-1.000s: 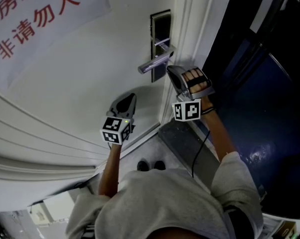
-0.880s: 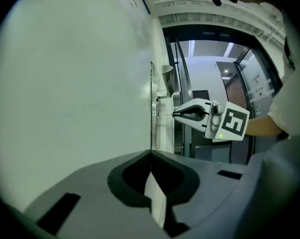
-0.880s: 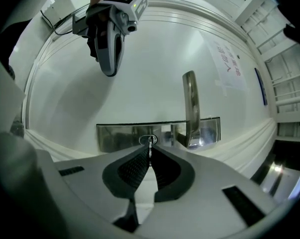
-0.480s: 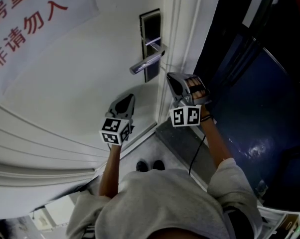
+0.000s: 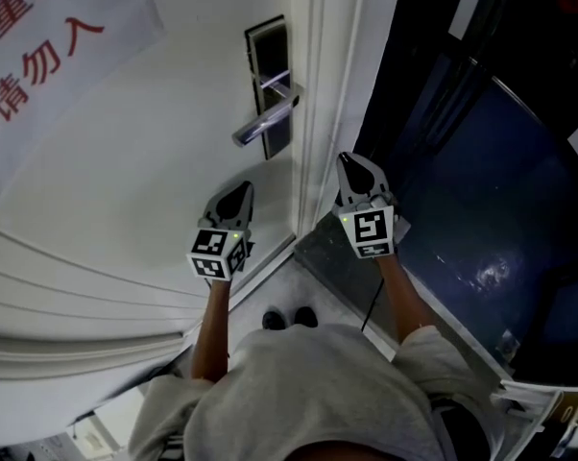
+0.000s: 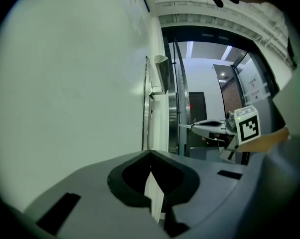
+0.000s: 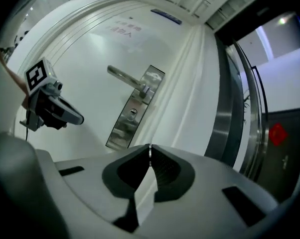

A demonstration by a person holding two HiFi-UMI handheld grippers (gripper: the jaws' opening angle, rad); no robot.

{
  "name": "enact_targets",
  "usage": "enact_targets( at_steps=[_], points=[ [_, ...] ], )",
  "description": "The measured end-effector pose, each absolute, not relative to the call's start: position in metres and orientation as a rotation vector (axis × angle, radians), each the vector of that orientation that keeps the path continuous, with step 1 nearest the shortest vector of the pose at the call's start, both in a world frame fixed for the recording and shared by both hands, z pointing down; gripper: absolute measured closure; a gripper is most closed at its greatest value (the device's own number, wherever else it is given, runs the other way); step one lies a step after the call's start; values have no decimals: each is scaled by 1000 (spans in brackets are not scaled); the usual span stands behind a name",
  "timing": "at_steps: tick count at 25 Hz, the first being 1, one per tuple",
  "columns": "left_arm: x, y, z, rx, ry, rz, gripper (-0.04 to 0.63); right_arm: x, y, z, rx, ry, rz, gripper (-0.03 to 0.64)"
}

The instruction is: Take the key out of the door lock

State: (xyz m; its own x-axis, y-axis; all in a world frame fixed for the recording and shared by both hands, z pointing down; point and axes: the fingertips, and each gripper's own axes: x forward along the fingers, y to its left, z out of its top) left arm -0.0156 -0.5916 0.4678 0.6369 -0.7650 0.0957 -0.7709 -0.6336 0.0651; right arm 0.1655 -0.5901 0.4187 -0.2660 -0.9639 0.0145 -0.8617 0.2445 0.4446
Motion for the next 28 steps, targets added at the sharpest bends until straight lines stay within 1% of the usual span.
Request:
enact_targets(
  at_steps=[4, 11, 20, 28],
  points=[
    [-7, -594, 470, 2764, -1263, 86, 578, 191, -575, 440, 1820, -2256, -322, 588],
    [2, -598, 474, 2774, -1231, 73, 578, 227, -544, 470, 1954, -2206, -152, 588],
    [5, -599, 484, 2763, -1205, 80, 578, 253, -515, 488, 2081, -2136, -47, 588],
    [8, -600, 492, 2755, -1189, 88, 578, 253, -516, 488, 2075, -2129, -62, 588]
  ],
)
